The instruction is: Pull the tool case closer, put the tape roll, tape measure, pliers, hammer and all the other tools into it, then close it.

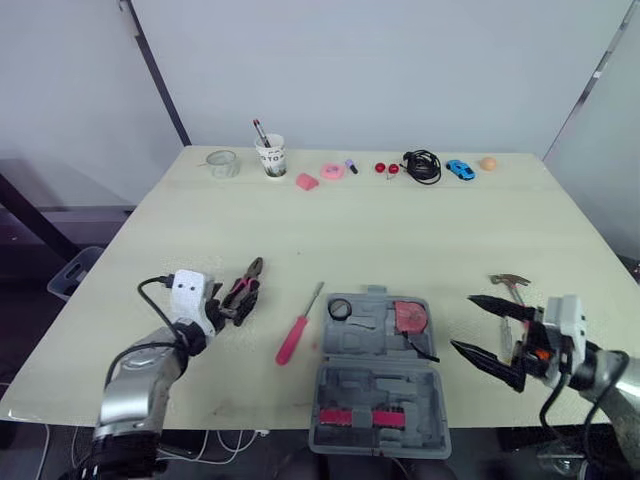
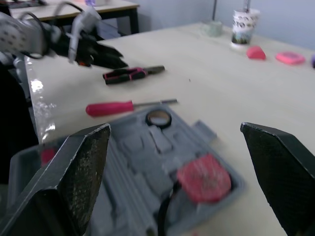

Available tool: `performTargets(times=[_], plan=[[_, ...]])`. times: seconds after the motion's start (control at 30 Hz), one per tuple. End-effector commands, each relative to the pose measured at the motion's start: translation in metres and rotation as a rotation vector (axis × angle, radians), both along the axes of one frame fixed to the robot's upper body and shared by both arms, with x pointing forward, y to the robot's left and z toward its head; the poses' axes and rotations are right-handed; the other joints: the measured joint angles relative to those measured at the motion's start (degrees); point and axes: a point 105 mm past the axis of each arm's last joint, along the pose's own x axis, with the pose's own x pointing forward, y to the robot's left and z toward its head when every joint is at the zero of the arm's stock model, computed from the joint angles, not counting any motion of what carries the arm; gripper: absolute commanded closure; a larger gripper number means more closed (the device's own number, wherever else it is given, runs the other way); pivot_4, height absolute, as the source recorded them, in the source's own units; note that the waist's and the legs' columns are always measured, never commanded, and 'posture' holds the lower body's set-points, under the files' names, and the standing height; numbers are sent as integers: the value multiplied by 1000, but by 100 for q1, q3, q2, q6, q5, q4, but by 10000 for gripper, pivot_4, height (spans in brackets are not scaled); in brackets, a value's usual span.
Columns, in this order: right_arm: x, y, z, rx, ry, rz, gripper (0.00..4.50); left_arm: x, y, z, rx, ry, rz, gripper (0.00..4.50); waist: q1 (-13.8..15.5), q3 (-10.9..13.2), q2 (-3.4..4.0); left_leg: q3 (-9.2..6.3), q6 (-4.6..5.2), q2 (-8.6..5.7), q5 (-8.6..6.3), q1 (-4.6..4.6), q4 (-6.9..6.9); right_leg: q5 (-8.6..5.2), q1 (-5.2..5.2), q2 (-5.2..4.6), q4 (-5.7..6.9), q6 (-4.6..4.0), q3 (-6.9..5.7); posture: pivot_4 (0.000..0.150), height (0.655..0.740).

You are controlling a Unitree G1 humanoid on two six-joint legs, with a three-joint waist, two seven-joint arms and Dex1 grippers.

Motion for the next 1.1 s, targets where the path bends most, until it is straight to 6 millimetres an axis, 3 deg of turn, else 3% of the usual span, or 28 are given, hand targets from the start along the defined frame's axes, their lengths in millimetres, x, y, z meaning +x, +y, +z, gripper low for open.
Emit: performTargets(times=[0.03,0.33,0.6,0.63,0.7,0.77,0.8,0.93,1.1], plan=[[4,10,12,-5,-38,38,324,10,-1,1,22,9,22,0,5,-1,-2,-1,0,0,0,-2,1,0,0,1,0,0,-1,1500,7400],[24,30,31,-11,-93,93,324,36,-7,-13,38,110,61,0,27,-1,-4,0,0,-6,1,-8,5,3,1,0,2,5,-7,1500,7400],[24,40,34,-19,-99,109,324,48,-11,-22,22,165,82,0,50,-1,-3,2,-1,-7,1,-12,5,3,3,0,7,5,-23,1500,7400],[24,40,34,-20,-99,107,0,47,-12,-24,31,170,76,4234,51,-1,-3,1,-1,-7,1,-12,5,3,3,-1,9,5,-23,1500,7400],[24,40,34,-20,-99,105,0,46,-12,-25,47,174,69,7456,50,-2,-2,1,-1,-7,1,-12,6,3,3,-1,10,5,-23,1500,7400],[25,40,35,-20,-102,100,0,44,-14,-27,20,182,66,17883,62,-2,-1,2,-1,-8,1,-11,6,3,3,-1,11,5,-23,1500,7400],[25,39,36,-20,-104,97,0,43,-15,-28,22,185,60,20285,65,-2,-1,2,-1,-9,1,-12,6,3,3,-2,11,5,-23,1500,7400],[26,40,35,-31,-102,90,0,40,-11,-25,68,169,56,20277,63,-3,-1,1,-1,-9,1,-12,6,3,3,-3,11,5,-23,1500,7400],[31,43,31,-64,-70,65,0,43,-14,2,161,95,-59,20278,34,-2,-2,1,-1,-9,1,-12,6,3,2,-2,12,5,-23,1500,7400]])
